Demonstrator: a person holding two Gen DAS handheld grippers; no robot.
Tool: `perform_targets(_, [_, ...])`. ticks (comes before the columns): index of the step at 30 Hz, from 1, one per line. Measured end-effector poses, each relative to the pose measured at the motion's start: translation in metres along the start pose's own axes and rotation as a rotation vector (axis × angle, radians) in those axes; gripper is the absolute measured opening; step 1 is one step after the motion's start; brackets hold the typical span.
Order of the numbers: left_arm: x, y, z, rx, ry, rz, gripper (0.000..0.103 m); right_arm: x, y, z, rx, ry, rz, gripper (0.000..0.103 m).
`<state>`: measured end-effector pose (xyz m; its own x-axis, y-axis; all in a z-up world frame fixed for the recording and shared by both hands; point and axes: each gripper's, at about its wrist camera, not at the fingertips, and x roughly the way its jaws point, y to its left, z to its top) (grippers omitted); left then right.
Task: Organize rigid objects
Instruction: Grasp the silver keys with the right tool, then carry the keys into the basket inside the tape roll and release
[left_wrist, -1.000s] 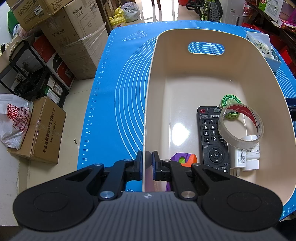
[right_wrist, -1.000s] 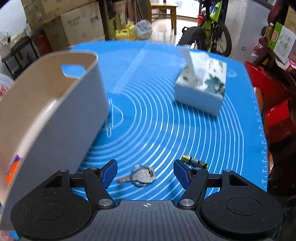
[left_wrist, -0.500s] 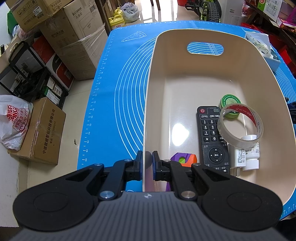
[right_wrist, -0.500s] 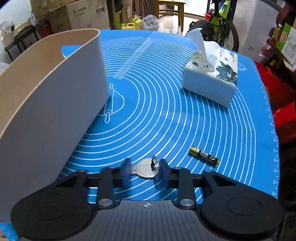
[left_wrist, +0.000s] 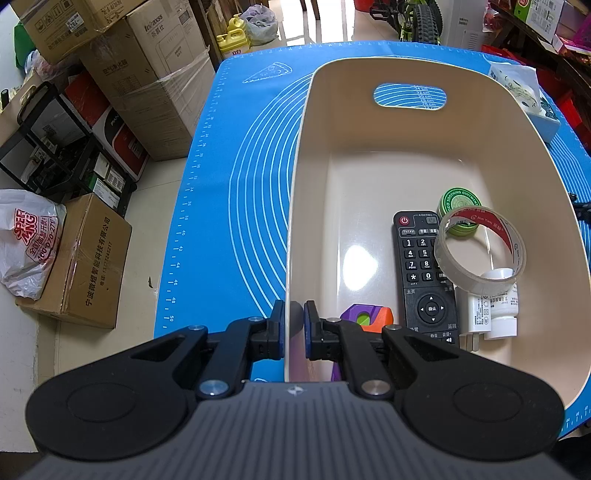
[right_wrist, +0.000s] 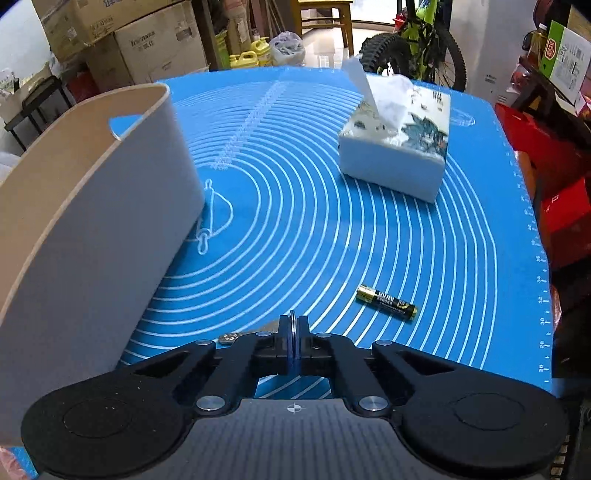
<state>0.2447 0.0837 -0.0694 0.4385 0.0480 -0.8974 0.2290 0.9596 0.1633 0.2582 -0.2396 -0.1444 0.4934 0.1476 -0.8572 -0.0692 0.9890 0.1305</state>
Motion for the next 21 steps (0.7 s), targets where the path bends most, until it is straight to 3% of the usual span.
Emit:
perform_targets(11, [0.0,-0.001,0.001,0.002,-0.001,-0.003,0.011,-0.052,0.013,0.022,-0.034,-0.09,0.007,0.012])
perform_targets(21, [0.001,0.001,0.001,-0.001,-0.002,-0.011,0.011,-0.103,0.051,0.047,-0.048,-0.269,0.041,0.012])
